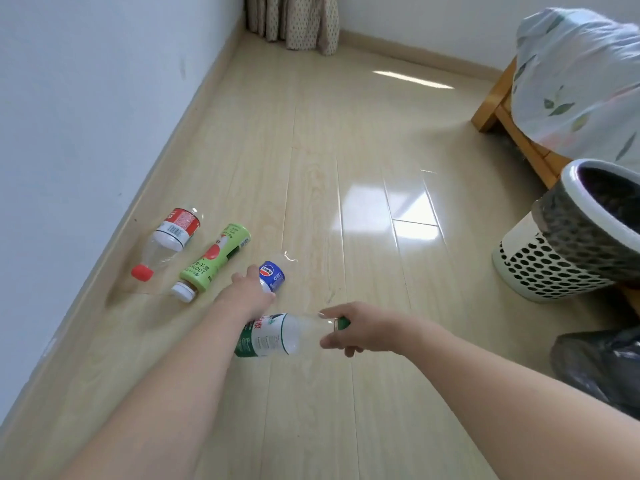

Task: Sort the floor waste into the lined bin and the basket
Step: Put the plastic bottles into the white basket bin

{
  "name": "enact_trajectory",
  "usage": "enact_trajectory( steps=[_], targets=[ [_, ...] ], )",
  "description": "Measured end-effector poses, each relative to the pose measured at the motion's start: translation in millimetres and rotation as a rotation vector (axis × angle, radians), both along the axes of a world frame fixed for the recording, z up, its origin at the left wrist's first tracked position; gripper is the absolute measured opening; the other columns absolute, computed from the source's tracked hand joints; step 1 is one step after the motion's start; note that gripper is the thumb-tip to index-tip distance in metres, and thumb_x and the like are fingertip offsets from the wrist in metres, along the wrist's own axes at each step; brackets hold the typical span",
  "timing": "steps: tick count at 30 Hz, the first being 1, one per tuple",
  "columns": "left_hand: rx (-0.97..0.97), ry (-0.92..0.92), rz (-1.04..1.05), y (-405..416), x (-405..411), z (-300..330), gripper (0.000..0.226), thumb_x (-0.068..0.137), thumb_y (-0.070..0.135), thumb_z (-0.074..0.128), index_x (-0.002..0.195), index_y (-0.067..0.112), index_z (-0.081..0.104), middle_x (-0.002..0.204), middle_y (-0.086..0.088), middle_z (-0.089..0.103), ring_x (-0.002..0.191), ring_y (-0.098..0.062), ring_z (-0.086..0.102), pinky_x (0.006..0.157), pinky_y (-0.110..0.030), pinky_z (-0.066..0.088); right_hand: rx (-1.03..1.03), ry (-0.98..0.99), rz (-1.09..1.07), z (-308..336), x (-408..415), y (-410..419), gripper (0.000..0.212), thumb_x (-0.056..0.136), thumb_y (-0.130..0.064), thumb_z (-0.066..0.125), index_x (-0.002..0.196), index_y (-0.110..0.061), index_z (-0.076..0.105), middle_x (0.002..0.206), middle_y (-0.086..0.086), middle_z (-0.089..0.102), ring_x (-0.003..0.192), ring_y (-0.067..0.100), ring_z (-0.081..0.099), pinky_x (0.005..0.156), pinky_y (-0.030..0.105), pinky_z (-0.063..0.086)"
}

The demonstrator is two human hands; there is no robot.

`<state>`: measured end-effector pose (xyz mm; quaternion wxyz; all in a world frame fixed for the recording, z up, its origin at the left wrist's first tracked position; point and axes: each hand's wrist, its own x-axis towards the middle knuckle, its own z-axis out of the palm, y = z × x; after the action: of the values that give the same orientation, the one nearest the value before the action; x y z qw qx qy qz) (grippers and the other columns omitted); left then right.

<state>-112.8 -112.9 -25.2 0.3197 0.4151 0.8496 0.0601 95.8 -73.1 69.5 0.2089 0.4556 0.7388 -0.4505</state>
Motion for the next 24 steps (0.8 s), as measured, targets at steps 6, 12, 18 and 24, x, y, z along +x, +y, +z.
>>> enact_trajectory(
  steps=[6,12,18,24],
  targets=[
    [0.17,-0.014,0.078,5,49,74,0.054,0.085,0.045,0.059,0.122,0.013,0.037,0.112,-0.011,0.054,0.094,-0.03,0.058,0.074,-0.035,0.047,0.103,0.193,-0.214,73,71,32,0.033,0.093,-0.043,0.056,0.109,-0.014,0.055,0.072,0.003,0.052,0.059,0.017,0.048,0.065,0.027,0.044],
    [0.392,-0.166,0.078,60,152,193,0.044,0.079,0.042,0.069,0.111,0.021,0.046,0.098,-0.001,0.058,0.069,-0.02,0.055,0.06,-0.028,0.043,0.356,0.36,-0.383,152,190,118,0.036,0.093,-0.043,0.053,0.078,-0.014,0.038,0.061,0.003,0.042,0.045,0.017,0.037,0.057,0.027,0.035],
    [0.516,-0.261,0.027,150,295,295,0.039,0.085,0.03,0.063,0.119,0.018,0.047,0.097,-0.003,0.055,0.068,-0.02,0.053,0.063,-0.029,0.042,0.576,0.444,-0.479,224,331,181,0.036,0.093,-0.046,0.053,0.102,-0.012,0.051,0.076,0.007,0.059,0.059,0.017,0.051,0.056,0.029,0.042],
    [0.535,-0.137,-0.096,226,413,337,0.059,0.067,0.04,0.072,0.114,0.018,0.045,0.104,-0.008,0.061,0.072,-0.022,0.056,0.06,-0.027,0.044,0.985,0.326,-0.45,276,459,224,0.032,0.094,-0.047,0.044,0.097,-0.015,0.047,0.084,0.001,0.055,0.071,0.016,0.052,0.06,0.032,0.041]
  ],
)
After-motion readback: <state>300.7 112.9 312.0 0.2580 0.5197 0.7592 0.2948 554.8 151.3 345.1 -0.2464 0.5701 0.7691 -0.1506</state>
